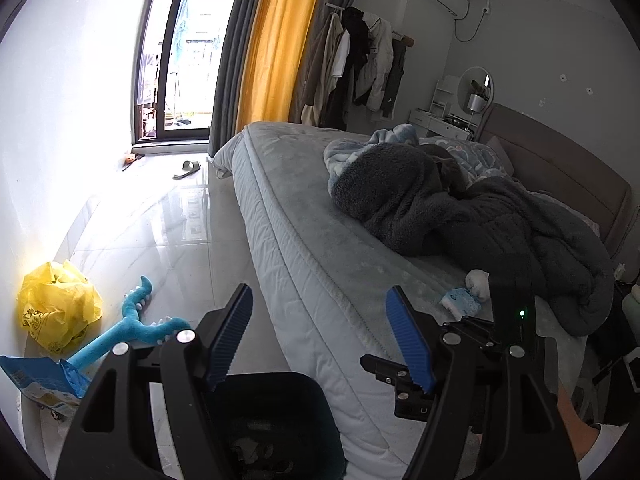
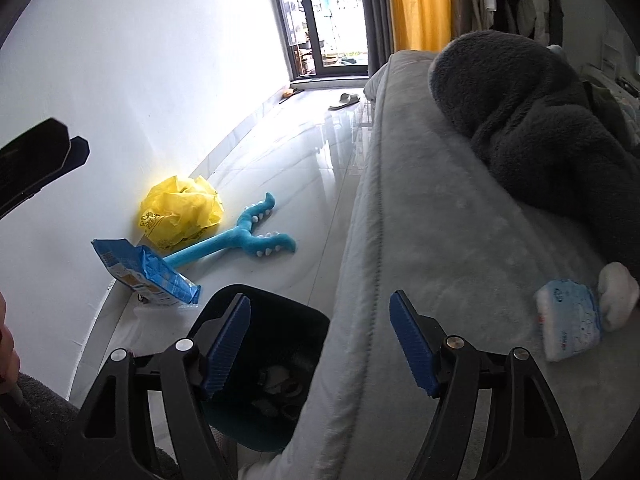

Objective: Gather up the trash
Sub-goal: 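Move both tools to the bed toward the diaper pack and sock ball, then grasp the white sock ball with the right tool while the left tool approaches the diaper pack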

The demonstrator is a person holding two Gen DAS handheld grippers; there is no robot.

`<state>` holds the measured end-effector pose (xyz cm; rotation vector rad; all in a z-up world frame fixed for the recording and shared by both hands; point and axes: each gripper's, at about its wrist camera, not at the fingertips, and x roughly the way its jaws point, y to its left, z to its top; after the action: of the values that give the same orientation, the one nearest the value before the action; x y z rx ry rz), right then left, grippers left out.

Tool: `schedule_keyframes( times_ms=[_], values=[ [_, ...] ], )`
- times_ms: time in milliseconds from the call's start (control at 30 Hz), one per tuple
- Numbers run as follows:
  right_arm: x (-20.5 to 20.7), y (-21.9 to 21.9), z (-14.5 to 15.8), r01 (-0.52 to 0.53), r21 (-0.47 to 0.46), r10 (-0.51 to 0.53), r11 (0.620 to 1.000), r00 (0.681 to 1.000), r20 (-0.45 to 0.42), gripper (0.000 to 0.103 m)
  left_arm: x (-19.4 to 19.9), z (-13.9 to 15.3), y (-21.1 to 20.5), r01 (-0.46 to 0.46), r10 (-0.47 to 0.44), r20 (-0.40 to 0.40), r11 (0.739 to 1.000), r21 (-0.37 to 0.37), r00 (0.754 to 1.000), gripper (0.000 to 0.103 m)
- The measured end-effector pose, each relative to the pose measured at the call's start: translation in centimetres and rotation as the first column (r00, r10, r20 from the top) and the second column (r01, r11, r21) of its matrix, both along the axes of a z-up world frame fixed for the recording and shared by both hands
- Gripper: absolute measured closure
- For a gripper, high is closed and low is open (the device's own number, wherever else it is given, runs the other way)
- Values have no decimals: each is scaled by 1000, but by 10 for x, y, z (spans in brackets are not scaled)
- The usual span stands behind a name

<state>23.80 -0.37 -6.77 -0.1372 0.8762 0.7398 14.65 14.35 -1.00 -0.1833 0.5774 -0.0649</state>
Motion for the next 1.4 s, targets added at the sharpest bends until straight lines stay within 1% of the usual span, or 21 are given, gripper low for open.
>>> schedule_keyframes(
  times_ms=[200, 233, 367, 567, 633, 867, 1000, 1067, 1100, 1233, 1400],
  values=[
    [8, -25, 7, 46, -15, -45, 999, 998, 45, 29, 18, -8, -19, 23, -24, -31, 999, -28, 999, 30],
    [8, -27, 7, 51, -18, -50, 999, 997, 54, 29, 22, -9, -23, 31, -32, -33, 999, -30, 999, 29],
    [13, -45, 11, 84, -27, -82, 996, 993, 87, 28, 29, -11, -42, 59, -59, -39, 998, -6, 998, 27],
    [24, -74, 14, 144, -15, -142, 989, 985, 101, 27, 43, -18, -59, 72, -73, -59, 997, -18, 996, 26],
    [28, -85, 14, 162, -15, -160, 987, 982, 103, 27, 46, -21, -65, 82, -83, -63, 996, -24, 995, 24],
    [39, -122, 15, 224, -30, -218, 974, 968, 127, 23, 60, -31, -92, 133, -133, -92, 991, -11, 987, 21],
    [54, -141, 17, 271, -20, -266, 962, 955, 134, 20, 72, -39, -107, 169, -166, -95, 985, 20, 982, 17],
    [63, -150, 18, 298, -13, -294, 955, 947, 129, 19, 79, -43, -114, 193, -191, -102, 981, 12, 976, 17],
    [68, -154, 17, 311, -10, -307, 951, 943, 125, 19, 82, -45, -117, 210, -208, -100, 978, 9, 973, 15],
    [84, -167, 12, 344, -13, -340, 939, 934, 107, 18, 93, -54, -132, 274, -270, -118, 962, 16, 955, 13],
    [103, -180, 0, 370, -26, -368, 928, 928, 64, 18, 113, -69, -141, 327, -327, -151, 945, -28, 933, 13]
  ],
)
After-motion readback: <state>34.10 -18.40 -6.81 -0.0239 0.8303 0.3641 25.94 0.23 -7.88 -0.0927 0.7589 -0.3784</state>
